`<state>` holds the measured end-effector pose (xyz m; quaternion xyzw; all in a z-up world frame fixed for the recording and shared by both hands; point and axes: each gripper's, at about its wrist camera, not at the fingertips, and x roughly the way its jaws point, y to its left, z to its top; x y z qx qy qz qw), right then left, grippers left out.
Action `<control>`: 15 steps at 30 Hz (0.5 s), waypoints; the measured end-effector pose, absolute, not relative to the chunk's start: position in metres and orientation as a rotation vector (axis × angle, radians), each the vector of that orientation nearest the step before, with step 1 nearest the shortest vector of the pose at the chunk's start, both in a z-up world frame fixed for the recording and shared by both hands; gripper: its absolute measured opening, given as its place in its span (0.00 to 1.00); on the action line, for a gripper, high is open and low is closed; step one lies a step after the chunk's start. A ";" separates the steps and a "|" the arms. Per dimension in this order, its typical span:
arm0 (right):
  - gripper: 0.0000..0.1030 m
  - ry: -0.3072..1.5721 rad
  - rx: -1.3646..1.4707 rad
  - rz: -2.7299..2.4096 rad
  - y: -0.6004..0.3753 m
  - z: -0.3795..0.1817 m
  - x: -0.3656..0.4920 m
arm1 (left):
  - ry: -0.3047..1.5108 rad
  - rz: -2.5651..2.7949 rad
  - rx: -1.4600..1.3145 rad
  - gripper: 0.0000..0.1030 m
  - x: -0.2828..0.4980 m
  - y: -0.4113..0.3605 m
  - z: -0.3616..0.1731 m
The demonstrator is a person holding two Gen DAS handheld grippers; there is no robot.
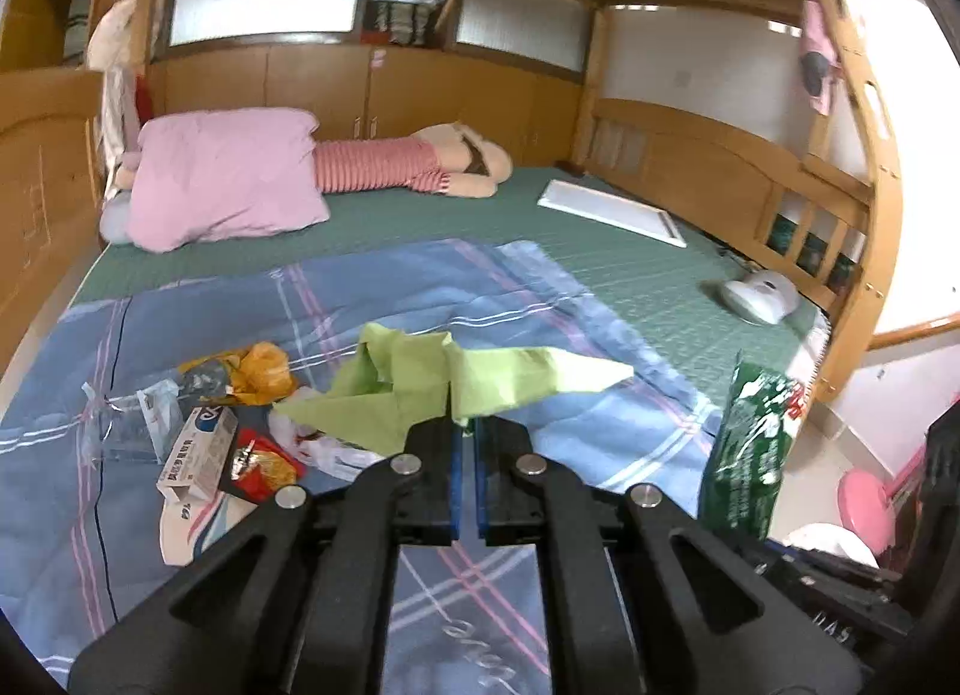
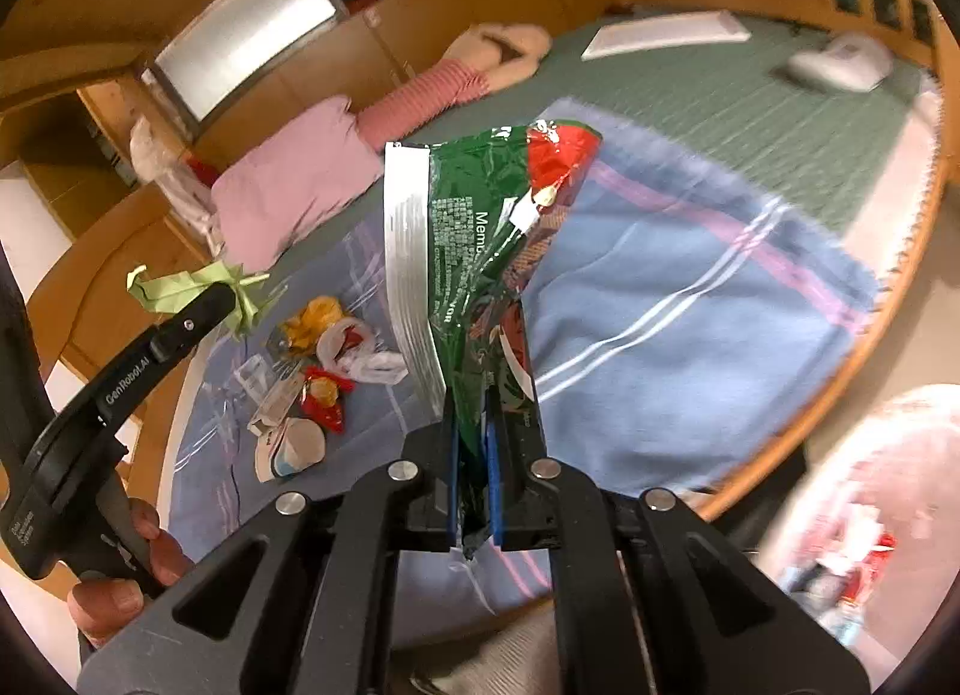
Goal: Collect trash
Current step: 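Carry the snack bag and green paper over the bin and open both tools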
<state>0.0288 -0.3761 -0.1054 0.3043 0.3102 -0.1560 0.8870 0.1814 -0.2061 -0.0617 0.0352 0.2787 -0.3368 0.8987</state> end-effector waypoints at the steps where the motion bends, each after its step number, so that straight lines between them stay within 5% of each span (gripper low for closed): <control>1: 0.08 0.636 0.627 -0.338 -0.377 -0.102 0.020 | 0.569 -0.717 0.073 0.04 0.169 -0.208 -0.057; 15: 0.08 0.470 0.626 -0.621 -0.398 -0.063 -0.164 | 0.527 -0.998 0.155 0.04 0.004 -0.272 -0.035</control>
